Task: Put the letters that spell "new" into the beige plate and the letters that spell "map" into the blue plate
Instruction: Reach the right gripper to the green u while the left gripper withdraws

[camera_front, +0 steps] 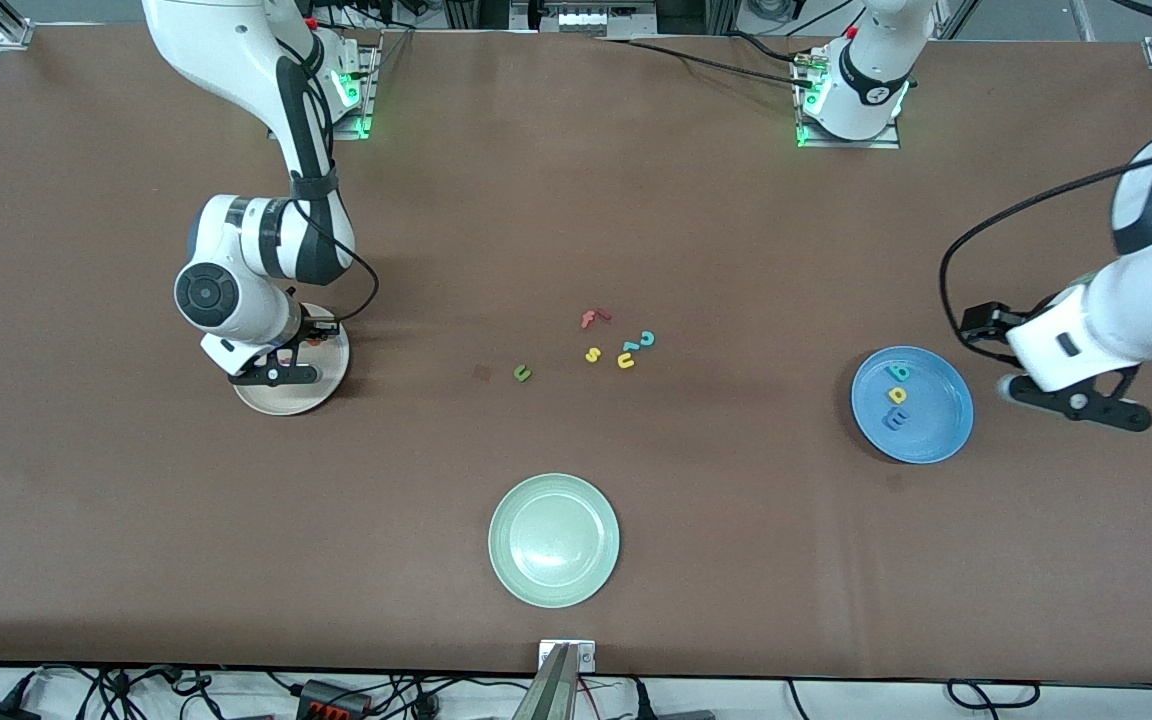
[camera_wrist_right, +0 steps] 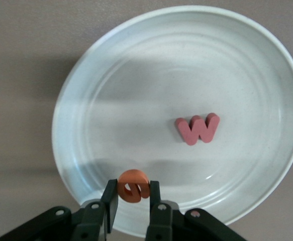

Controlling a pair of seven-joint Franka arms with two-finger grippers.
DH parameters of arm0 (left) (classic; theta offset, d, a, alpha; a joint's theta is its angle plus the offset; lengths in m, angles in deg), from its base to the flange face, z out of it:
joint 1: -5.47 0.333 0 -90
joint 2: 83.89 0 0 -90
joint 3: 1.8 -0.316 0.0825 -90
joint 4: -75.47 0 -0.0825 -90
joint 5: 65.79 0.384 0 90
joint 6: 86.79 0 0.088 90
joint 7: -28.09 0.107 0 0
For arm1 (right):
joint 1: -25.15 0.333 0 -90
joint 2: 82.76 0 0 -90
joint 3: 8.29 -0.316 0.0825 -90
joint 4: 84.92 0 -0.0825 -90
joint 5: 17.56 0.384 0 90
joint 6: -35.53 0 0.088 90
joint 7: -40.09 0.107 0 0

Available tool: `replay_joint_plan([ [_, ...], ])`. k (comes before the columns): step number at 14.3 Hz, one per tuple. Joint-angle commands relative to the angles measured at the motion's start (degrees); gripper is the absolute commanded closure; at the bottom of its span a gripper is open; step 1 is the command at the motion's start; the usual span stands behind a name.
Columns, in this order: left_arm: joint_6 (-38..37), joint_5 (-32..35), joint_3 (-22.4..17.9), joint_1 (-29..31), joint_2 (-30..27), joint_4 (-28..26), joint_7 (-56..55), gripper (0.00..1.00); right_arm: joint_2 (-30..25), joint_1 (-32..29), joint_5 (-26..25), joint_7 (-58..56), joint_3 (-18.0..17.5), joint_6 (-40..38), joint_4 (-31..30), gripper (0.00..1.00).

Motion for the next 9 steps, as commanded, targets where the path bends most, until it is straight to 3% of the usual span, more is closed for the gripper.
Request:
replay_joint_plan([
  [1, -1.4, -5.7, -1.3, 0.0, -1.6, 4.0, 0.8, 0.0, -0.3, -0.8, 0.9, -1.3, -0.3, -0.2, 1.7, 0.0],
  [4, -0.4, -9.3, -5.7, -2.0, -3.2, 4.0, 0.6, 0.0, -0.4, 0.3, 1.0, -1.3, -0.6, -0.4, 5.9, 0.0],
  [5, 1.2, -10.5, -9.2, -5.4, -5.2, 3.7, 0.6, 0.0, -0.4, 1.0, 1.3, -1.3, -1.0, 0.0, 7.5, 0.0],
  [7, 3.6, -17.7, -23.0, -14.3, -9.4, 2.8, 0.7, 0.0, 1.3, 1.1, 1.4, -0.3, -4.5, -0.1, 13.4, 0.03],
  [9, 4.5, -25.3, -37.3, -24.8, -13.3, -0.8, 0.8, 0.0, 5.0, 1.4, 3.2, 0.0, -6.8, -0.5, 19.9, 0.13],
])
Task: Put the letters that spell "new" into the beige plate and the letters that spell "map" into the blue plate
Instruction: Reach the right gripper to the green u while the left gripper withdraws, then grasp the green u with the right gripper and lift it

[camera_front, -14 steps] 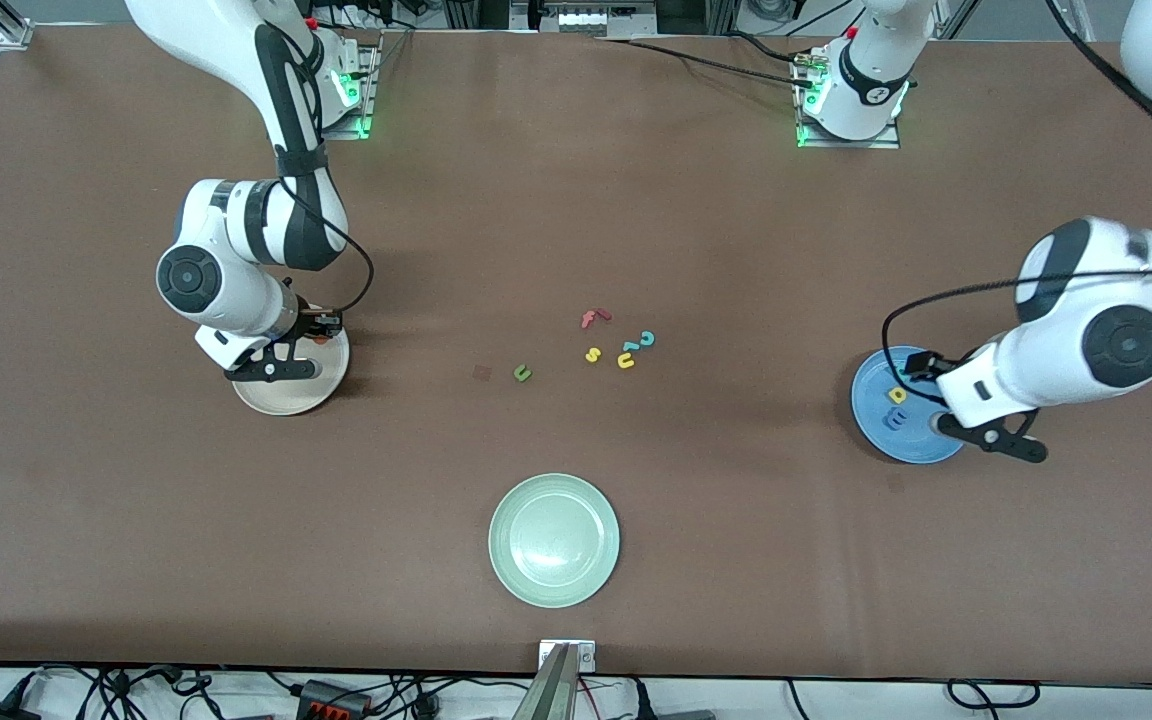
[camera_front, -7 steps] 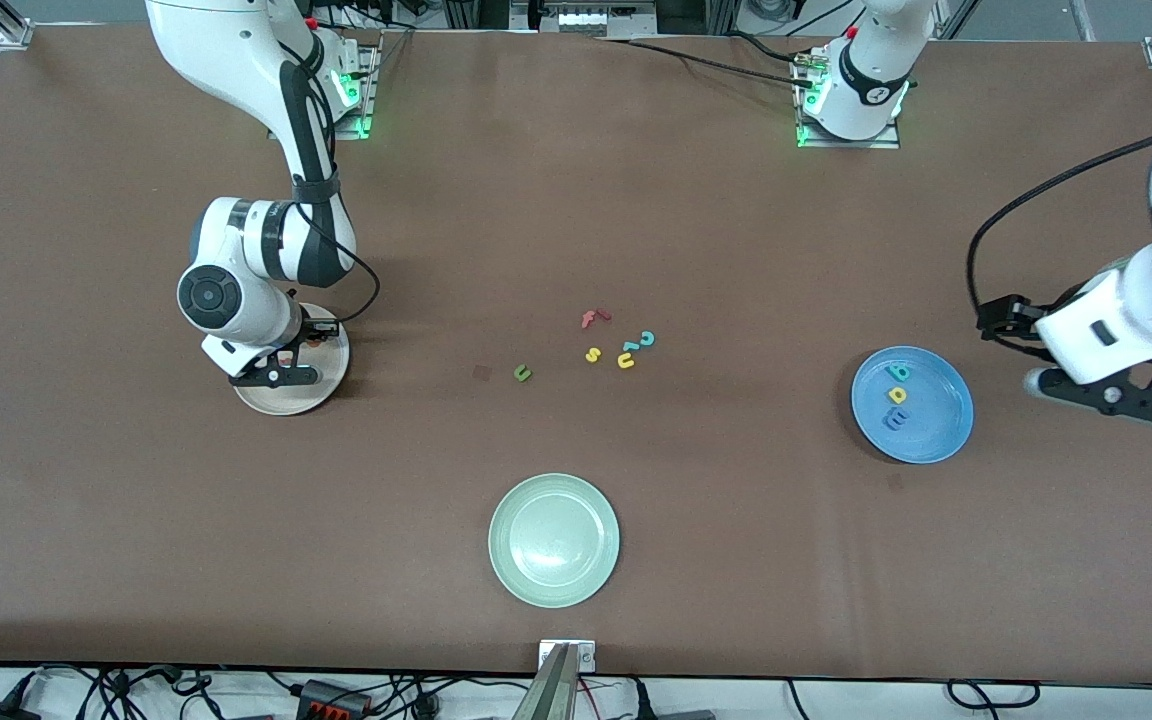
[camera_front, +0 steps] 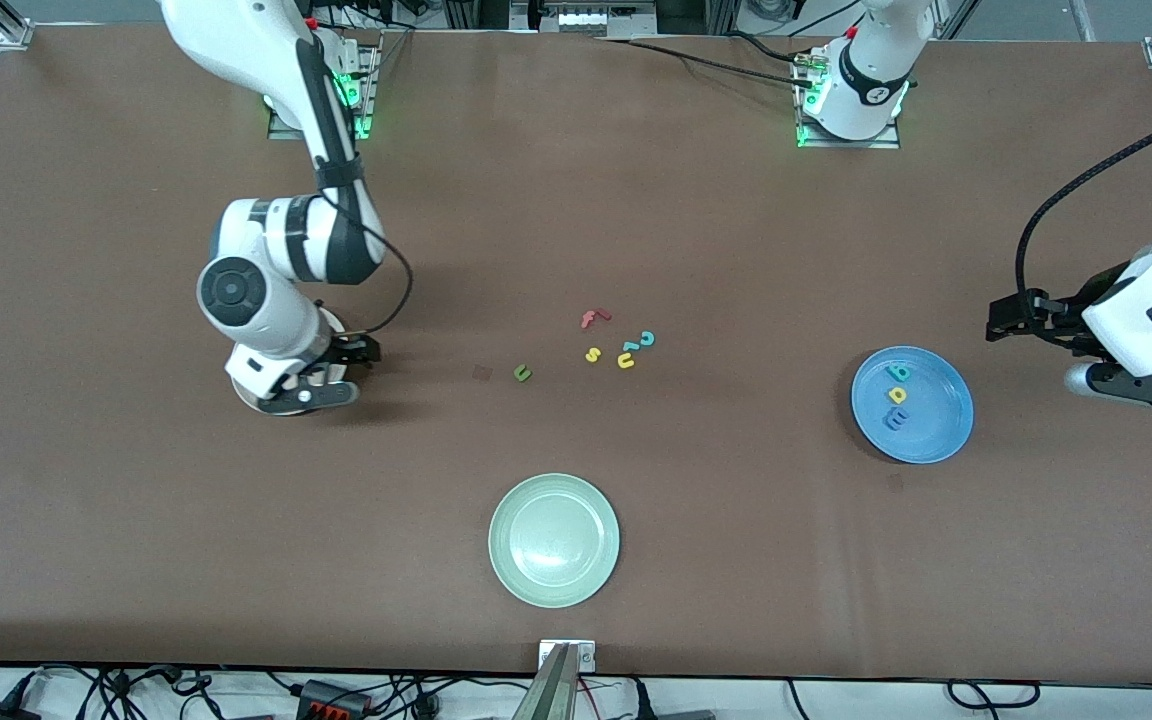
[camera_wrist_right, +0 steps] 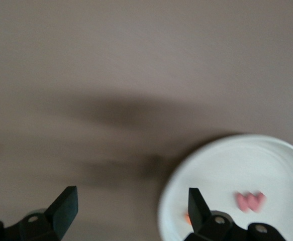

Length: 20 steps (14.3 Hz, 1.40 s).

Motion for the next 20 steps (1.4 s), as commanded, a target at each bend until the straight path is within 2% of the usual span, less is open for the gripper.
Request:
replay_joint_plan([
  [1, 3.7, -6.8, -18.3, -13.2, -7.5, -6.4, 0.9, 0.0, 6.6, 0.7, 2.7, 0.8, -2.3, -0.9, 8.9, 0.16],
  [2, 7.0, -6.8, -20.9, -15.7, -11.0, -11.8, 0.9, 0.0, 8.1, 0.7, 3.6, 1.3, -3.6, -0.7, 11.0, 0.17],
  [4, 14.6, -6.8, -23.0, -18.0, -18.1, -22.3, 0.5, 0.0, 10.5, 0.8, 3.7, 0.8, -6.0, -0.5, 14.2, 0.17],
  [5, 16.0, -6.8, -24.0, -19.3, -20.5, -25.0, 0.5, 0.0, 11.5, 0.8, 3.6, 0.8, -8.2, -0.8, 15.8, 0.17],
  [6, 15.9, -6.5, -25.6, -21.3, -21.8, -25.9, 0.2, 0.0, 12.2, 0.8, 3.4, 0.4, -9.9, -0.8, 16.9, 0.17],
  [8, 16.2, -6.8, -26.7, -21.6, -22.2, -25.9, 0.6, 0.0, 12.6, 1.5, 2.9, -2.9, -11.2, -0.4, 17.1, 0.17],
  [11, 15.7, -6.7, -26.7, -21.2, -22.9, -26.0, 0.8, 0.0, 14.3, 3.3, 2.6, -10.0, -11.3, -0.5, 18.5, 0.17],
  [13, 14.6, -6.7, -26.7, -20.7, -22.8, -25.4, 0.8, 0.0, 15.1, 4.1, 2.6, -11.5, -11.3, -0.4, 18.6, 0.19],
  [15, 12.7, -7.0, -26.7, -20.4, -22.4, -24.4, 0.8, 0.0, 16.2, 4.9, 2.3, -13.1, -11.3, -0.4, 19.3, 0.25],
  [20, 12.5, -7.0, -26.6, -20.5, -22.2, -23.9, 0.9, 0.0, 19.1, 5.4, 2.4, -12.9, -11.3, -0.1, 22.2, 0.27],
])
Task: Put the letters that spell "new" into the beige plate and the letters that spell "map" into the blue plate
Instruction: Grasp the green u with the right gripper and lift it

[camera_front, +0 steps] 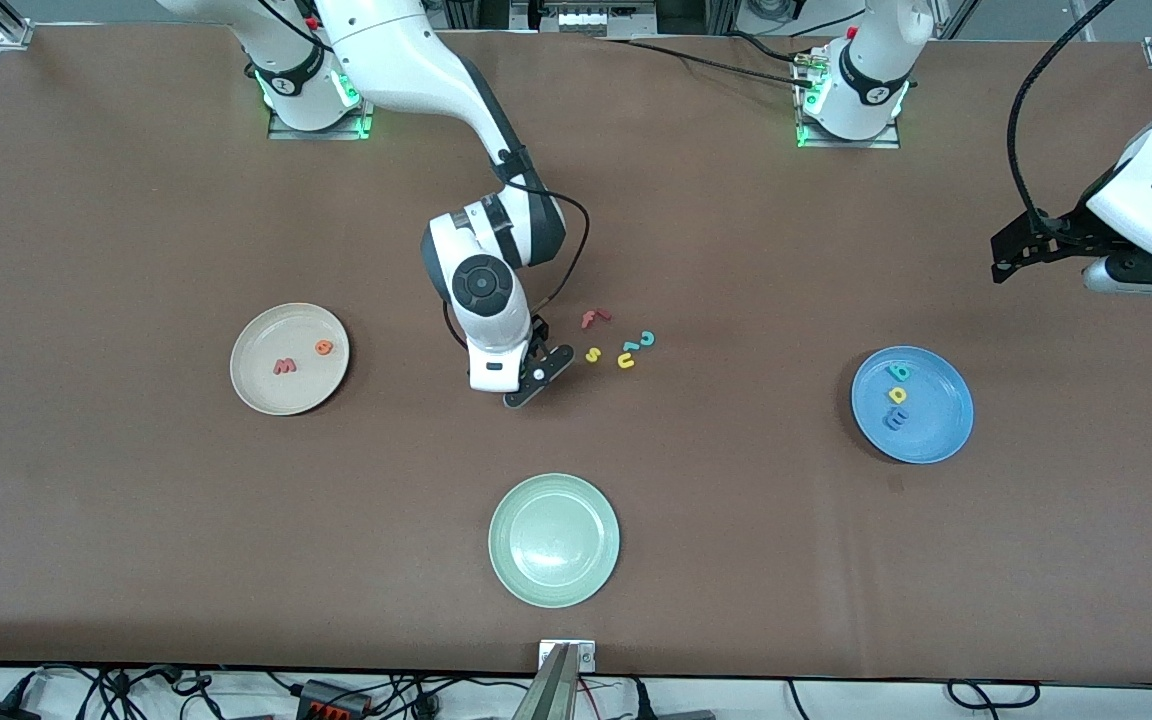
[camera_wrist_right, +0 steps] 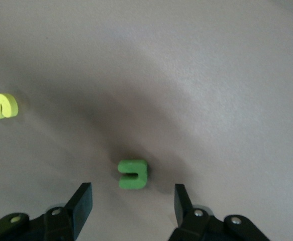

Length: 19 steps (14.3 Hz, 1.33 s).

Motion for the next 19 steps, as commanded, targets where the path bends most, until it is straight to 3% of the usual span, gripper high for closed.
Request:
replay_joint_plan([
  [1, -1.0, -1.4, -0.2, 0.0, -0.7, 0.4, 0.9, 0.0, 2.2, 0.3, -0.1, -0.7, 0.2, 0.0, 2.6, 0.28],
  [6, -1.2, -1.4, -0.1, -0.1, -0.7, 0.4, 0.8, 0.0, 2.9, 0.4, -0.2, -0.9, 0.2, 1.7, 2.6, 0.37],
  [12, -2.4, -1.3, 0.6, -0.2, -0.7, 0.5, 0.8, 0.0, 2.9, 0.1, -0.2, -1.0, 0.2, 1.6, 2.6, 0.76],
  [15, -1.8, -1.3, 0.6, -0.2, -0.5, 0.5, 0.8, 0.0, 1.9, -0.4, 0.1, -0.4, 1.3, 1.3, 2.6, 0.83],
  [17, -1.9, -1.2, 0.6, -0.5, 0.3, 2.2, 0.9, 0.0, 0.4, -0.6, 0.4, -0.5, 6.1, -2.0, 2.2, 0.85],
  [19, -2.4, -1.3, 0.6, -0.5, 0.9, 2.9, 0.9, 0.0, -1.5, -2.0, 0.7, -0.3, 11.6, -10.9, 2.3, 0.85],
])
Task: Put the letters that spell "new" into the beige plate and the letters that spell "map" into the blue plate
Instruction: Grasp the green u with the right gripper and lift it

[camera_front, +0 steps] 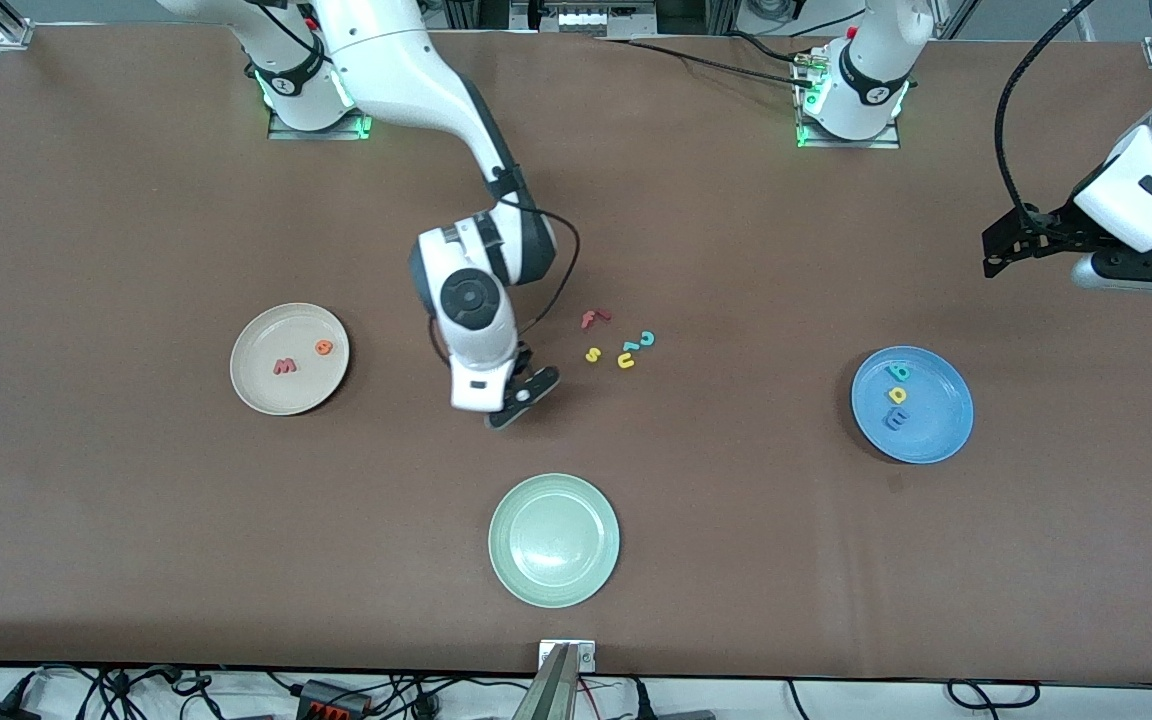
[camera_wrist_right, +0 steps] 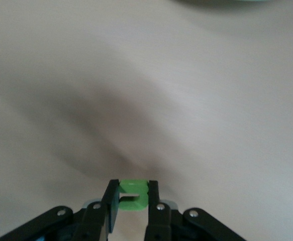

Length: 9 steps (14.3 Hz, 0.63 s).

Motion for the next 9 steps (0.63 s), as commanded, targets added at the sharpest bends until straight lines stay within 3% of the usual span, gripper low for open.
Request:
replay_joint_plan([
  [1, -1.2, -1.2, -0.1, -0.2, 0.8, 2.2, 0.9, 0.0, -3.5, -3.0, 0.8, -0.5, 6.6, -11.7, 0.0, 0.85],
  [5, -2.8, -1.2, -0.1, -0.3, 0.6, 2.4, 0.9, 0.0, -4.3, -7.8, 0.7, -1.9, 12.8, -23.8, -2.9, 0.85],
  [7, -3.0, -1.2, -0.1, -0.3, 0.6, 2.4, 0.9, 0.0, -4.5, -7.2, 0.7, -3.8, 15.7, -24.1, -6.9, 0.85],
  [9, -3.0, -1.2, -0.1, -0.3, 0.5, 2.4, 0.9, 0.0, -6.2, -7.3, 0.7, -4.8, 16.2, -21.8, -13.1, 0.85],
])
